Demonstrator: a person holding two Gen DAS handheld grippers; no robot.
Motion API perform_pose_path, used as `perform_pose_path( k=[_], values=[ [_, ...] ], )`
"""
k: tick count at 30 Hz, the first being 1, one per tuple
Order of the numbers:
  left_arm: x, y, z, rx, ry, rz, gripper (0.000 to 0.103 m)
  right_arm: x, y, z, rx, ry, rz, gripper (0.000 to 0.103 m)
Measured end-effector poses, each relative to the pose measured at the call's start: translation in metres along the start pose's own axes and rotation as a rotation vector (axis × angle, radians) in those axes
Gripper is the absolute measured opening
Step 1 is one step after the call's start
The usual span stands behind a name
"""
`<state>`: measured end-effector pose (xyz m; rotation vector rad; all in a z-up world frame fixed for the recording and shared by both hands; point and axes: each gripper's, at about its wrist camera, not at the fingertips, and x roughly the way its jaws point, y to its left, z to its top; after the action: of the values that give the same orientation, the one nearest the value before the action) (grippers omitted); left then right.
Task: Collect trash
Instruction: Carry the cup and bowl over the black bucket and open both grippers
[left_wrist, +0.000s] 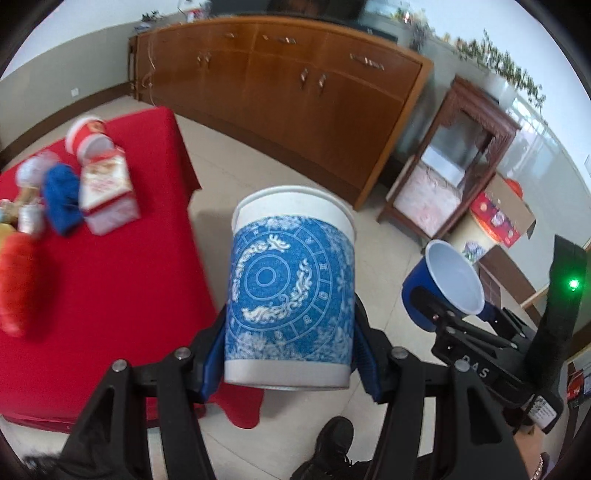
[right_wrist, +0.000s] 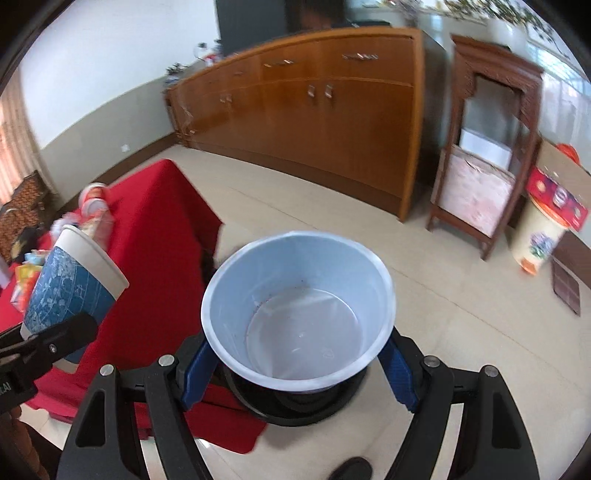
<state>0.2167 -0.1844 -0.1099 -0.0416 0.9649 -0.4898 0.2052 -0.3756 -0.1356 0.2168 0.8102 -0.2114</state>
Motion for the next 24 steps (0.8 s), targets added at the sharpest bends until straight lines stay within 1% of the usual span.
perform_pose_path(
  k=[1,5,6,7,8,9,11,12,15,17,18,20,23,24],
  values=[
    [0.005,-0.006,-0.001,0.001,0.009,0.002,0.061,0.007,-0.011,-0.002,0.011,0.02,-0.008,0.08],
    [0.045,-0.017,-0.002,0.006,0.075,0.034,0.061,0.035,-0.037,-0.008,0.018,0.087,-0.019,0.08],
    [0.051,-0.019,-0.002,0.008,0.085,0.042,0.061,0.041,-0.037,-0.007,0.017,0.098,-0.016,0.08],
    [0.058,-0.021,-0.002,0.021,0.086,0.07,0.061,0.05,-0.04,-0.008,0.01,0.117,-0.012,0.08],
    [0.058,-0.023,-0.001,0.047,0.071,0.086,0.061,0.059,-0.042,-0.009,0.003,0.135,-0.012,0.08],
    [0.064,-0.026,0.0,0.059,0.082,0.078,0.061,0.066,-0.042,-0.008,0.001,0.147,-0.009,0.08],
    [0.073,-0.025,0.001,0.044,0.122,0.082,0.062,0.084,-0.043,-0.01,0.0,0.183,0.009,0.08],
    [0.078,-0.024,0.002,0.039,0.127,0.099,0.062,0.09,-0.043,-0.009,-0.001,0.191,0.013,0.08],
    [0.082,-0.023,0.006,0.038,0.134,0.113,0.062,0.103,-0.043,-0.011,0.003,0.208,0.017,0.08],
    [0.084,-0.023,0.008,0.055,0.135,0.116,0.063,0.109,-0.042,-0.01,0.016,0.219,0.026,0.081],
    [0.083,-0.023,0.008,0.063,0.131,0.126,0.064,0.111,-0.042,-0.011,0.018,0.224,0.029,0.081],
    [0.085,-0.024,0.011,0.069,0.126,0.144,0.076,0.117,-0.041,-0.01,0.014,0.24,0.013,0.084],
    [0.085,-0.021,0.015,0.076,0.11,0.148,0.082,0.113,-0.038,-0.011,0.039,0.23,0.008,0.086],
    [0.084,-0.022,0.016,0.085,0.106,0.153,0.082,0.112,-0.038,-0.01,0.047,0.223,0.011,0.086]
  ],
)
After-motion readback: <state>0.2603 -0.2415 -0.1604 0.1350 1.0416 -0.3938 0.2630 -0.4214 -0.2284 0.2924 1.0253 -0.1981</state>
